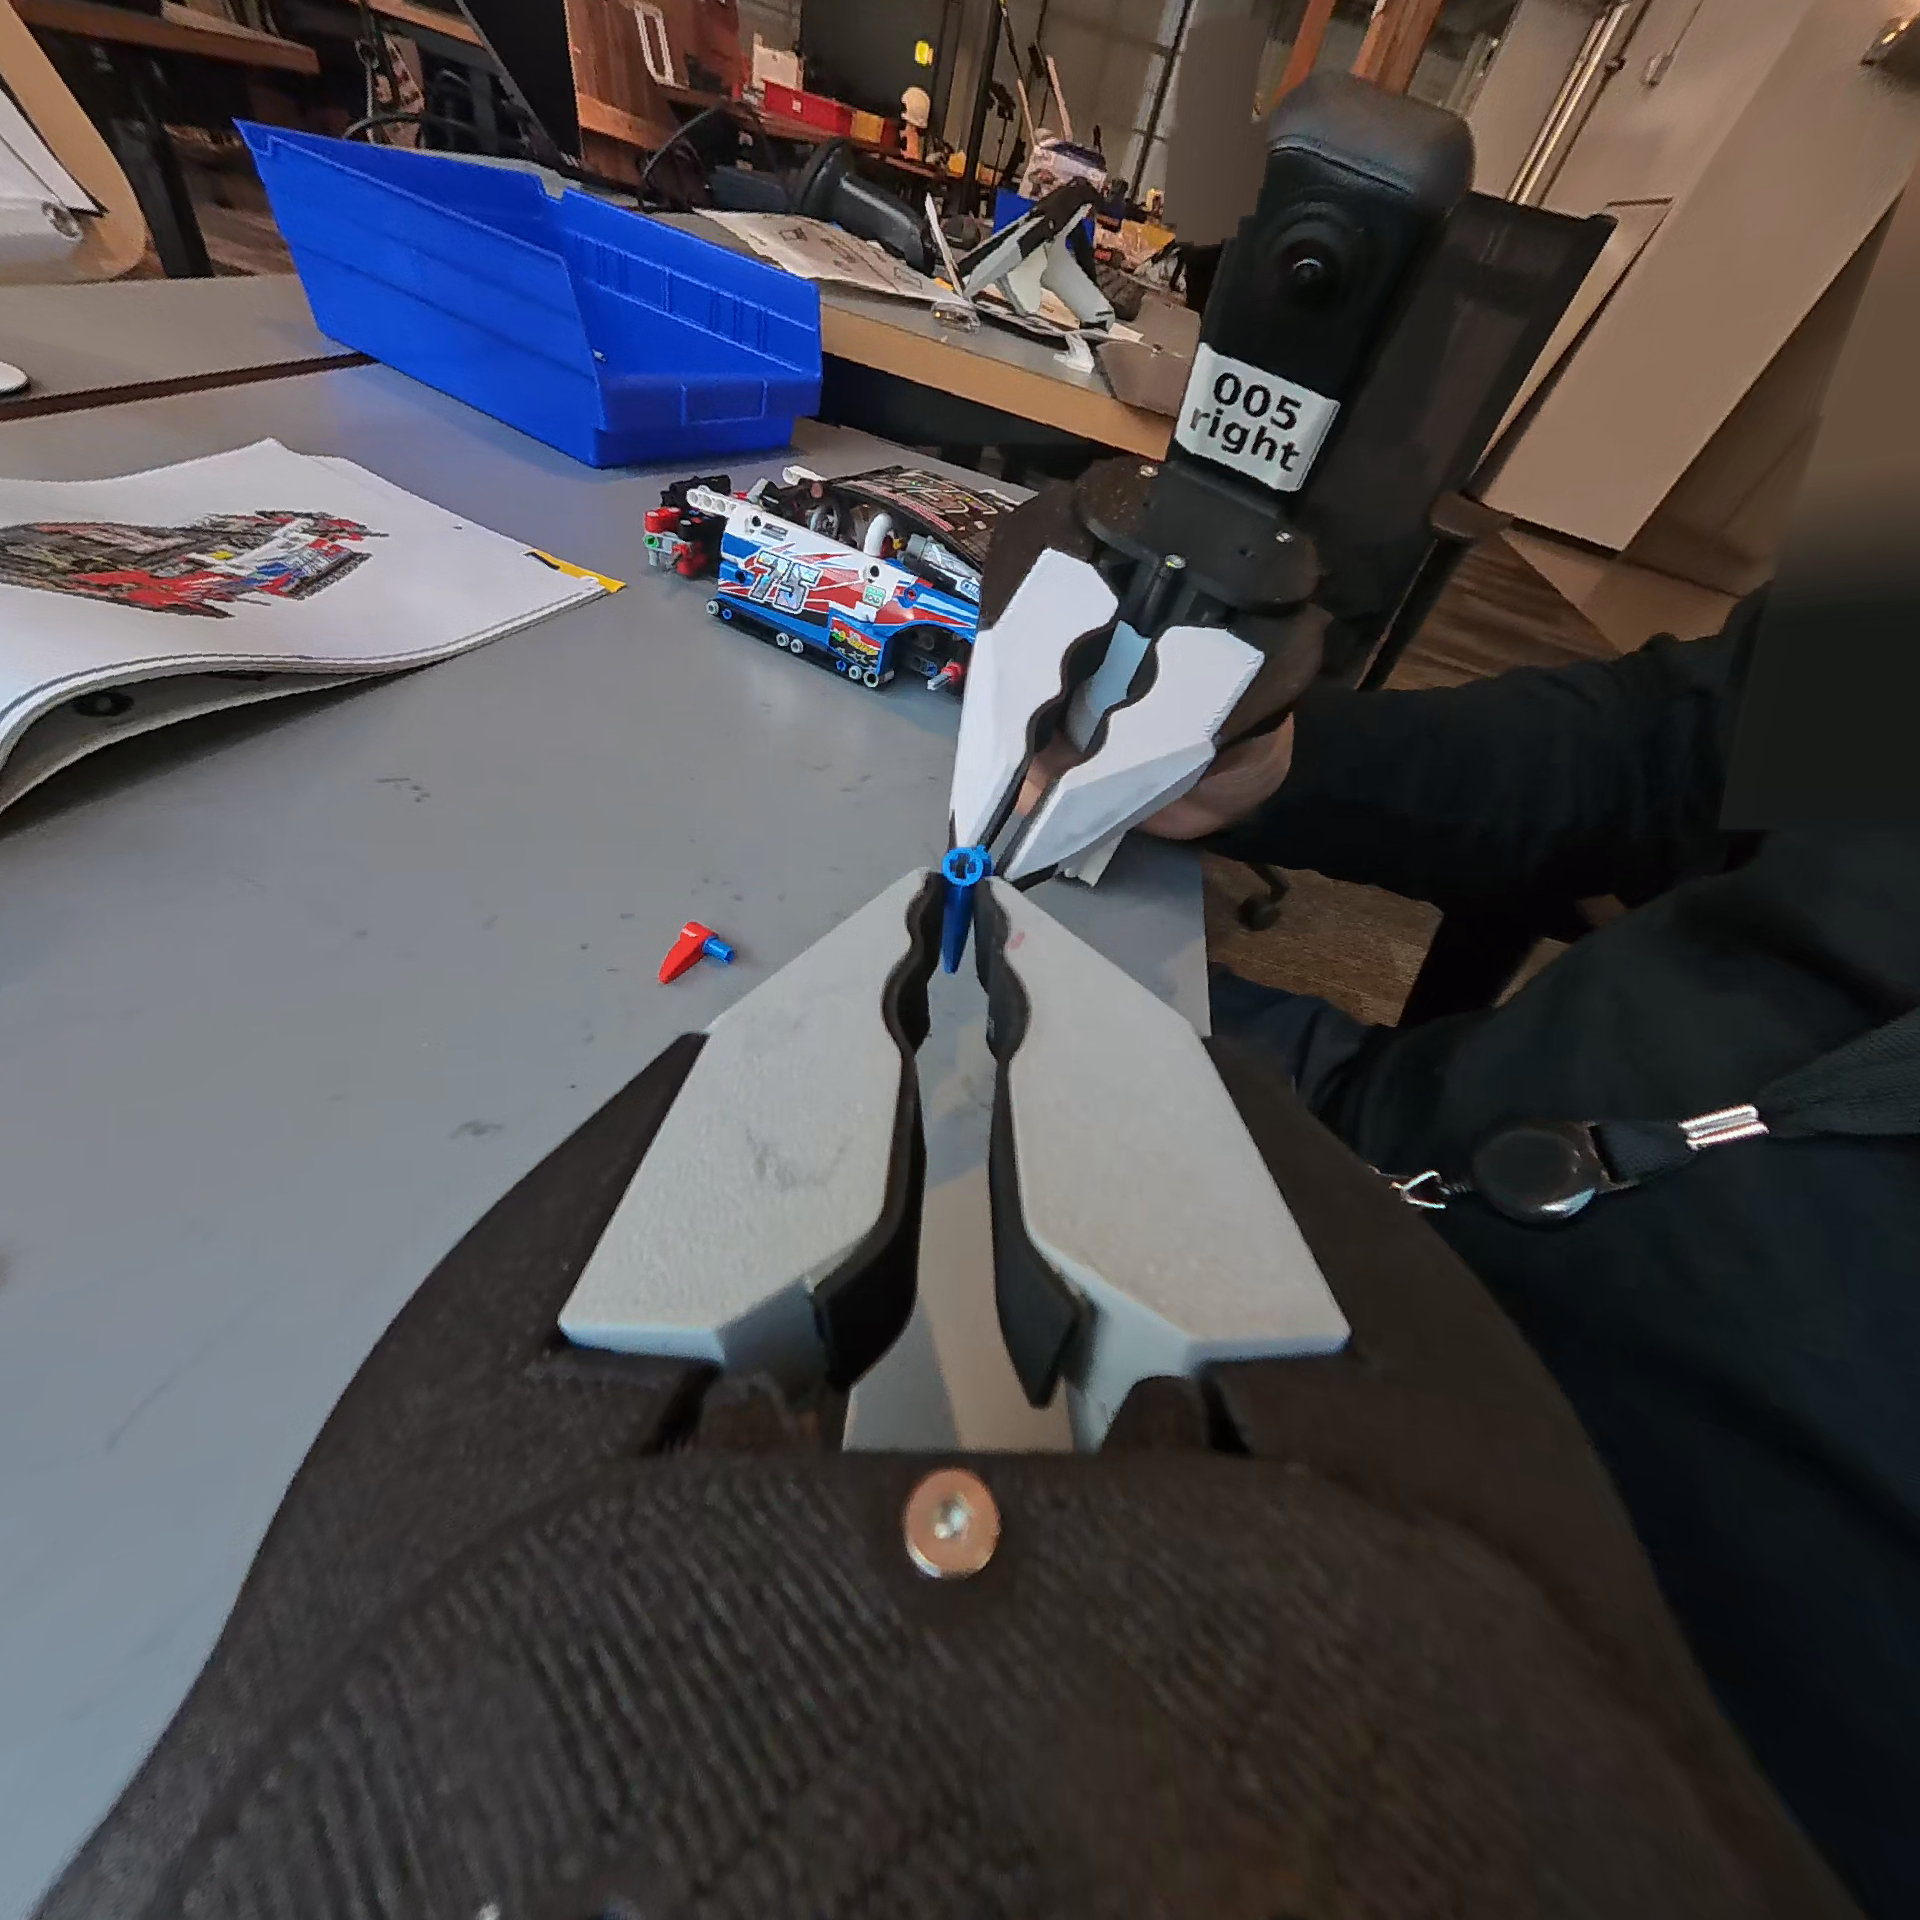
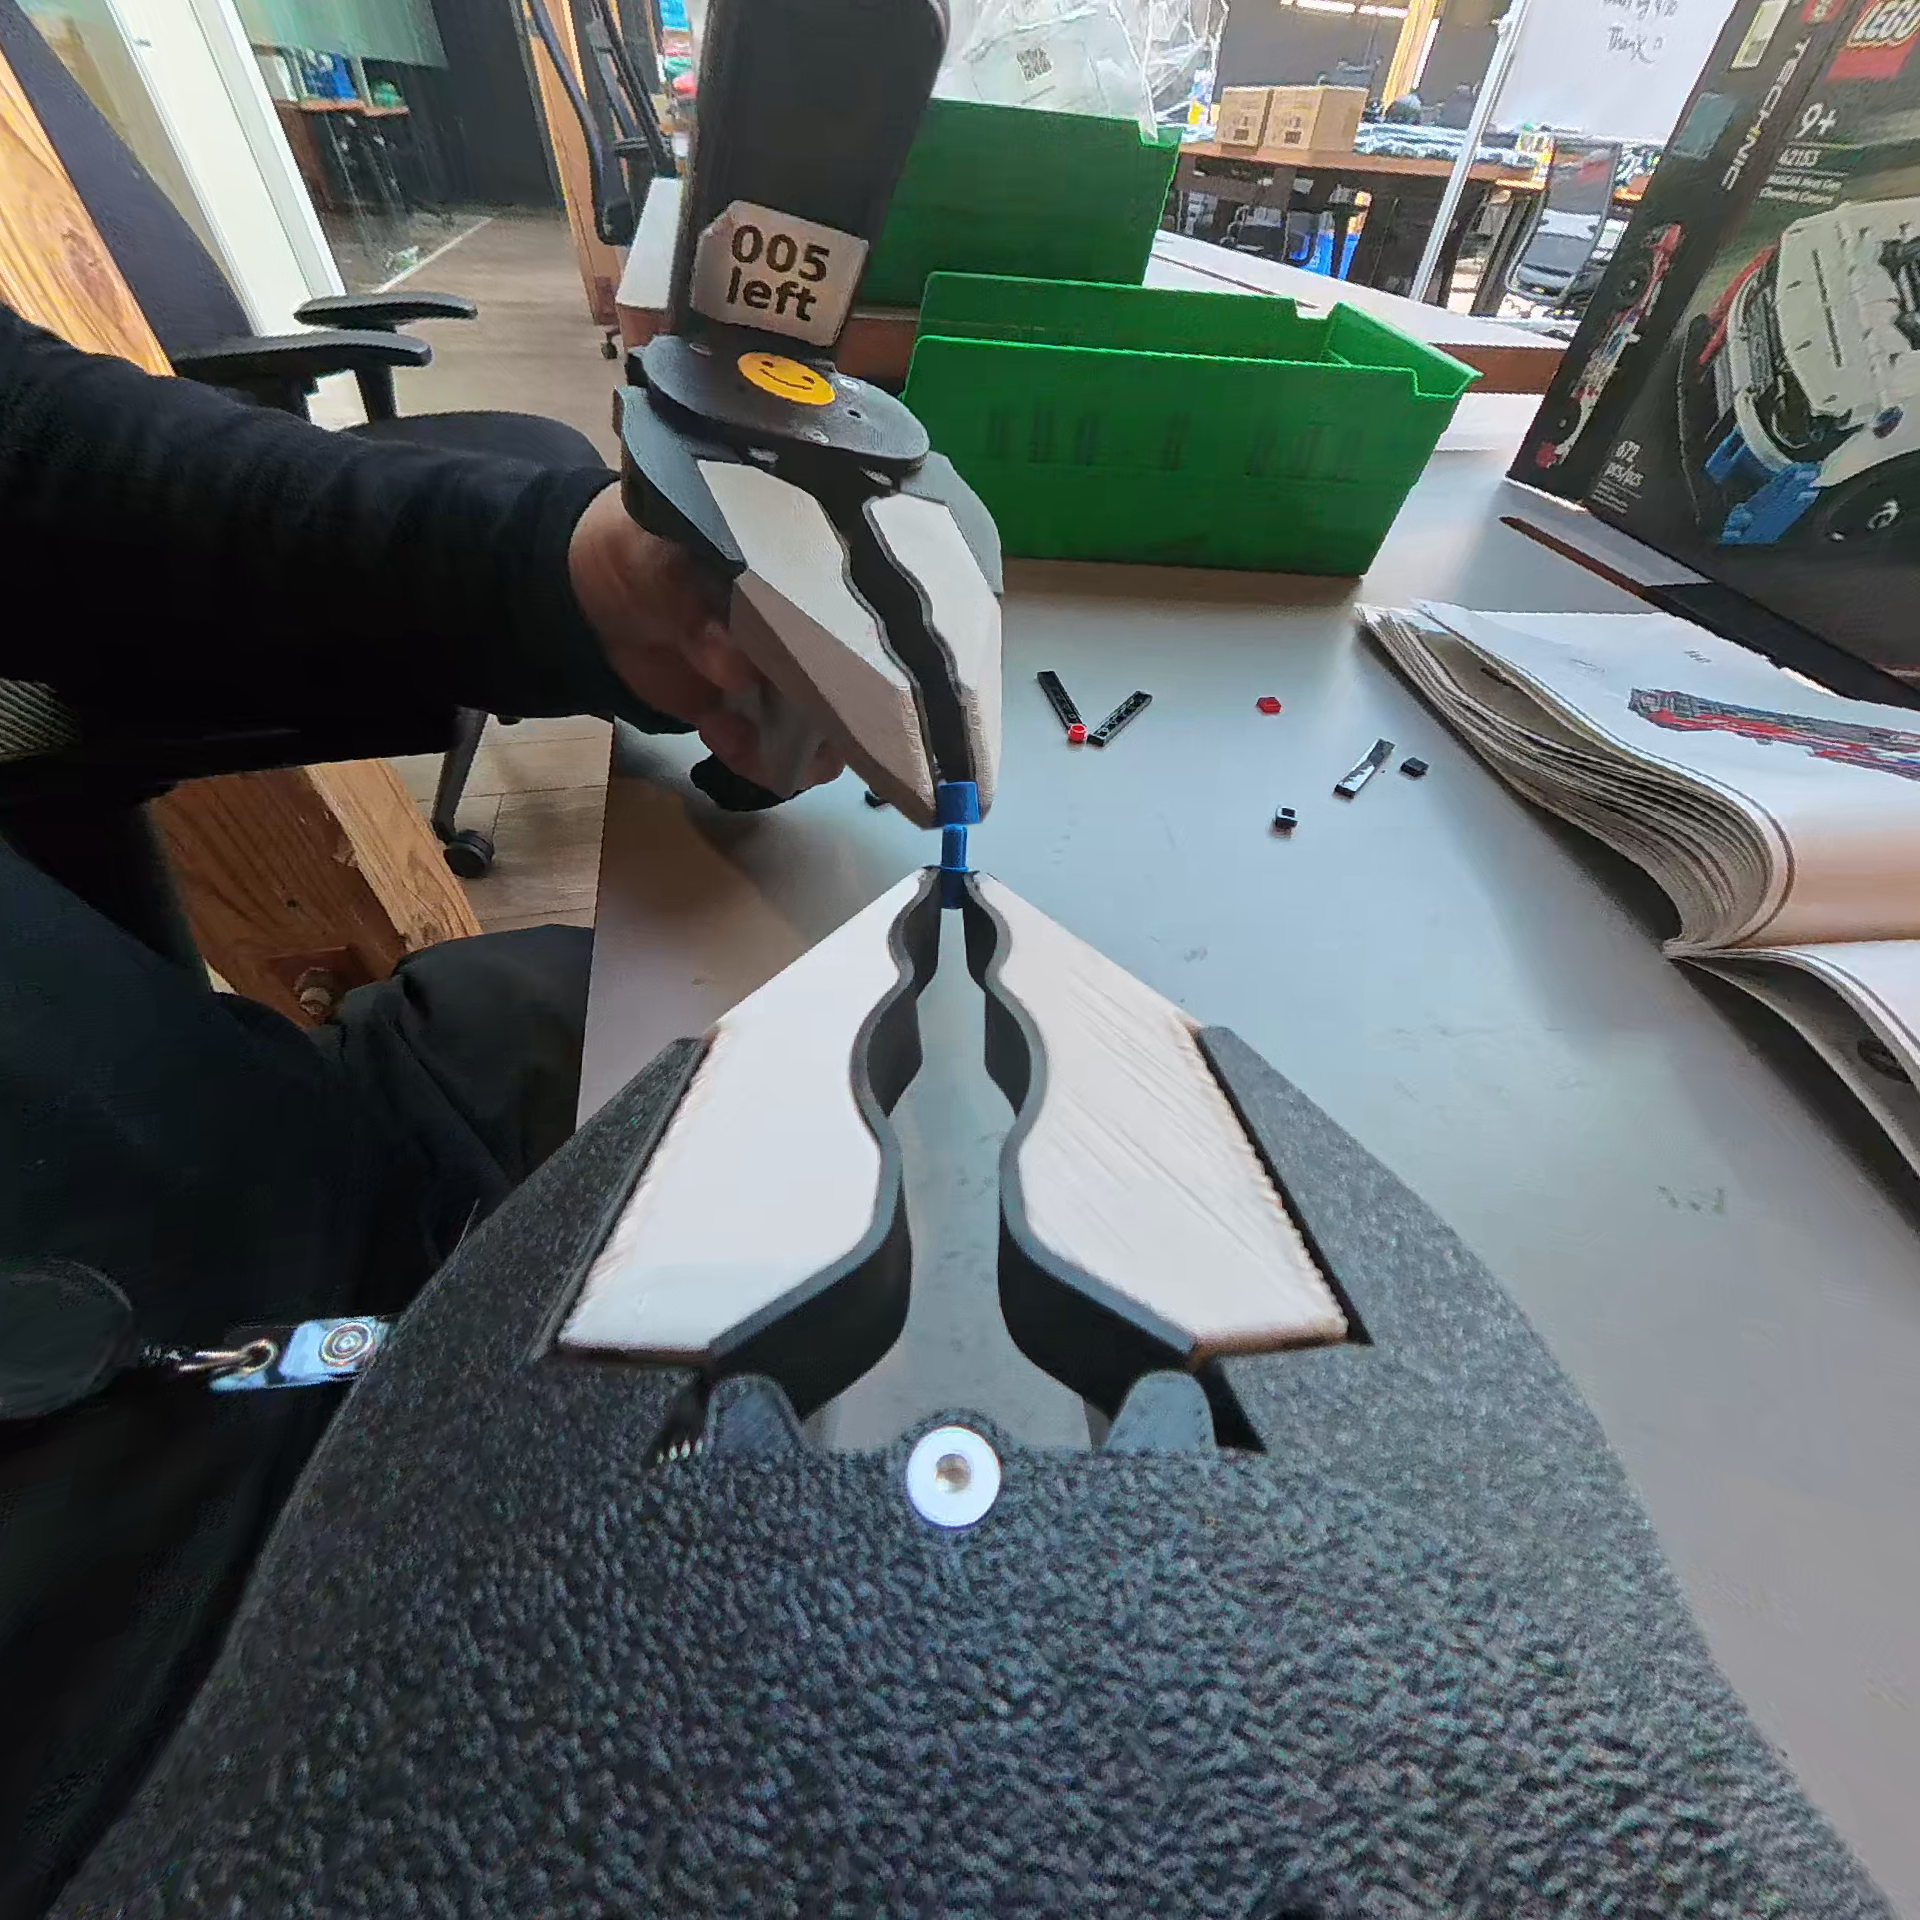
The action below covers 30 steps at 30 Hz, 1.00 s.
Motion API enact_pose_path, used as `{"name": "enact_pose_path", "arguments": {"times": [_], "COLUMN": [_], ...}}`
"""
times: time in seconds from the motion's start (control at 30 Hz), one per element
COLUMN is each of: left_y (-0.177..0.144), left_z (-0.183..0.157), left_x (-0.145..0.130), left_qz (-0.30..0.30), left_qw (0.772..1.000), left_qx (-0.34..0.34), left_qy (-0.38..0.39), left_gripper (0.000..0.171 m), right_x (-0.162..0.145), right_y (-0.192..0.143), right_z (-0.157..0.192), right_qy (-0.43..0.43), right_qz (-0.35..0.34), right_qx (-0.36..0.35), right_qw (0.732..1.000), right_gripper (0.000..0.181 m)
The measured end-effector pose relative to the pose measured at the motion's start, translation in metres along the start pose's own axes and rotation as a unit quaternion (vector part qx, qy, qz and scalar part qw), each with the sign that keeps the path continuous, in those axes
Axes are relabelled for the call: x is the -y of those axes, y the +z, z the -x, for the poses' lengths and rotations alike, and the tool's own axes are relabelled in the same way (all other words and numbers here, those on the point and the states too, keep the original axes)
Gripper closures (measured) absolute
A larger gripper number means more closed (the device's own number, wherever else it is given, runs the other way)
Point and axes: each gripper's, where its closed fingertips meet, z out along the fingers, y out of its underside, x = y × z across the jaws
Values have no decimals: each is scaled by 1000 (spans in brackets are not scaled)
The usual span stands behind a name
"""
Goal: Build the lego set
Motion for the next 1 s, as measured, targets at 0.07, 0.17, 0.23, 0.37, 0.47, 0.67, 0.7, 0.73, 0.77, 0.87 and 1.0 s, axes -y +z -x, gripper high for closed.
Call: {"name": "enact_pose_path", "arguments": {"times": [0.07,0.17,0.23,0.37,0.47,0.67,0.7,0.73,0.77,0.87,1.0], "left_y": [0,1,1,1,0,3,3,2,-1,-11,-10], "left_z": [0,1,-1,2,2,2,5,9,15,35,40], "left_x": [0,-5,-8,-14,-15,-27,-29,-33,-38,-58,-82], "left_qz": [0,16,30,55,63,88,98,115,135,219,289], "left_qw": [1000,1000,1000,998,998,996,995,992,988,955,916], "left_qx": [-1,0,-2,11,10,6,17,33,55,122,139], "left_qy": [0,2,6,14,20,7,16,33,56,161,241], "left_gripper": [169,169,169,168,169,169,169,169,169,170,169], "right_x": [-2,-7,-11,-17,-15,-14,-16,-20,-26,-50,-58], "right_y": [1,5,9,13,12,11,11,12,12,13,15], "right_z": [0,0,1,2,3,2,1,0,-2,-7,-13], "right_qy": [1,4,8,5,1,10,6,1,-4,-9,-8], "right_qz": [7,26,42,62,57,52,59,72,91,167,193], "right_qx": [0,4,11,18,21,23,18,12,5,-14,-31], "right_qw": [1000,1000,999,998,998,998,998,997,996,986,981], "right_gripper": [179,179,179,179,179,181,181,181,181,181,181]}}
